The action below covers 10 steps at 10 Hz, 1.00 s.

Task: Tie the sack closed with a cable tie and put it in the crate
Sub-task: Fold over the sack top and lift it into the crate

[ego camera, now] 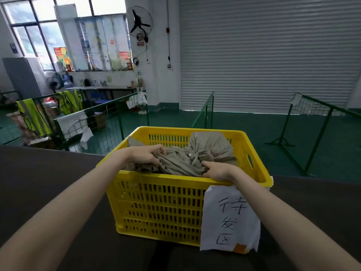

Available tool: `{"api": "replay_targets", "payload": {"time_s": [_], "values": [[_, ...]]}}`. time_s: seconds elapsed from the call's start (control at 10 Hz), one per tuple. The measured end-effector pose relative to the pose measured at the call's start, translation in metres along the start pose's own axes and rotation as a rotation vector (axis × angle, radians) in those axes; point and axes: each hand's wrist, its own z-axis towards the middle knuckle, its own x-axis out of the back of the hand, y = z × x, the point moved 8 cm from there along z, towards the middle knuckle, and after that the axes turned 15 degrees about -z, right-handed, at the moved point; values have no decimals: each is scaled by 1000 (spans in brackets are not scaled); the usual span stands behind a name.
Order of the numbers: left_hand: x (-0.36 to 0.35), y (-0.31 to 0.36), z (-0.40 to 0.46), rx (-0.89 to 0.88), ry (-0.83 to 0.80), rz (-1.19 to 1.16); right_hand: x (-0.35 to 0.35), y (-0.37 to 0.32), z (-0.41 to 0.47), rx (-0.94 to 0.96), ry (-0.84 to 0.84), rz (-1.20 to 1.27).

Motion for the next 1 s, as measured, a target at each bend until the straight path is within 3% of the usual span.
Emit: {"api": "replay_targets", "payload": {"time_s": [0.1,0.3,0.4,0.5,0.6,0.8,1.0], "values": [[1,3,-13,-21,-5,32,-8,1,14,-6,-67,-104],[-15,-36,-10,280,-13,143,-11,-12,29,30,-104,-272],[-18,-43,-7,399,51,80,-10,-16,31,50,-109,-296],[-28,-29,-10,364,16,115,-12,-11,29,44,-124,-276],[-33,-17,-19,235,82,190,-14,-5,22,38,-119,-181],[-20,-14,-50,-45,579,330,10,0,-9,103,156,58],[-17,4,-61,-78,554,192,40,16,-44,117,344,54]]}}
